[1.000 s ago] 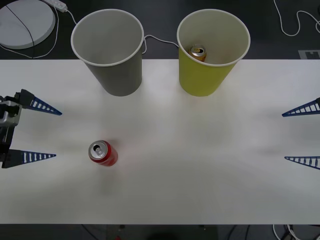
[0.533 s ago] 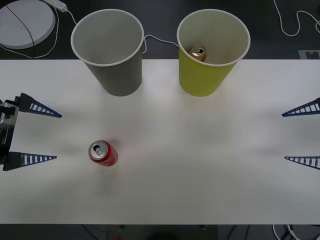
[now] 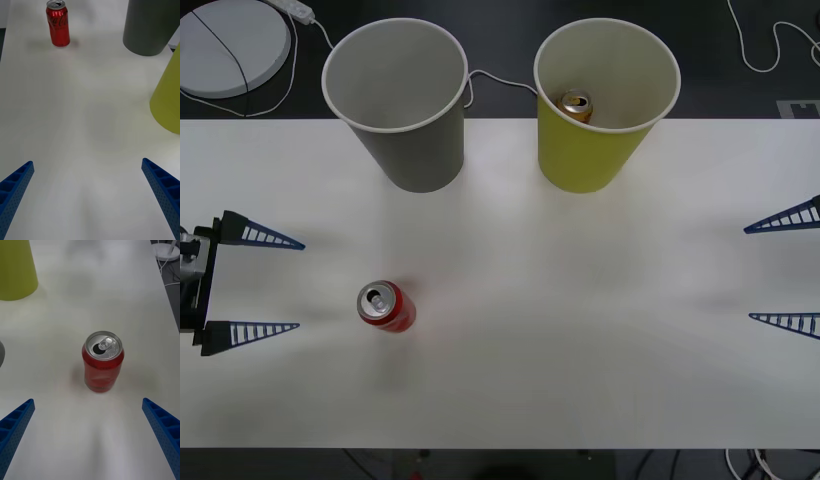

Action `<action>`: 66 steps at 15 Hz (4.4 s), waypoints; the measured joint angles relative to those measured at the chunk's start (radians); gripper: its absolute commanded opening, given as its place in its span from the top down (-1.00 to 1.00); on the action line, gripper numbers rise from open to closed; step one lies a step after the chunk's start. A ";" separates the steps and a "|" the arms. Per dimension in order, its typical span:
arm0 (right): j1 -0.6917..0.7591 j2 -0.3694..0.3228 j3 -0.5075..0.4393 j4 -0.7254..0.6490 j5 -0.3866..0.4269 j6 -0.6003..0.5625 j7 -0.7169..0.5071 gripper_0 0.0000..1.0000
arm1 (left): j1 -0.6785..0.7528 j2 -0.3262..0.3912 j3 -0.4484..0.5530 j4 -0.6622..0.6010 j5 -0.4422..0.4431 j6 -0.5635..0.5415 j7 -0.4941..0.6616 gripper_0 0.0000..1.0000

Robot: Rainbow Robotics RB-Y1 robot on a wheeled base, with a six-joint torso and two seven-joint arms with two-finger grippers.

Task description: Put the can into the green bin and the plastic bottle into the gray bin

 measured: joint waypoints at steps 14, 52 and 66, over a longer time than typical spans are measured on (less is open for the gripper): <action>0.000 0.000 0.000 0.000 0.000 0.000 0.000 -1.00 | -0.141 -0.014 -0.402 0.480 0.424 0.018 -0.460 -1.00; 0.000 0.000 0.000 0.000 0.000 0.000 0.000 -1.00 | -0.185 -0.344 -0.423 0.575 0.431 0.142 -0.529 1.00; 0.000 0.000 0.000 0.000 0.000 0.000 0.000 -1.00 | -0.189 -0.297 -0.341 0.504 0.329 0.140 -0.377 1.00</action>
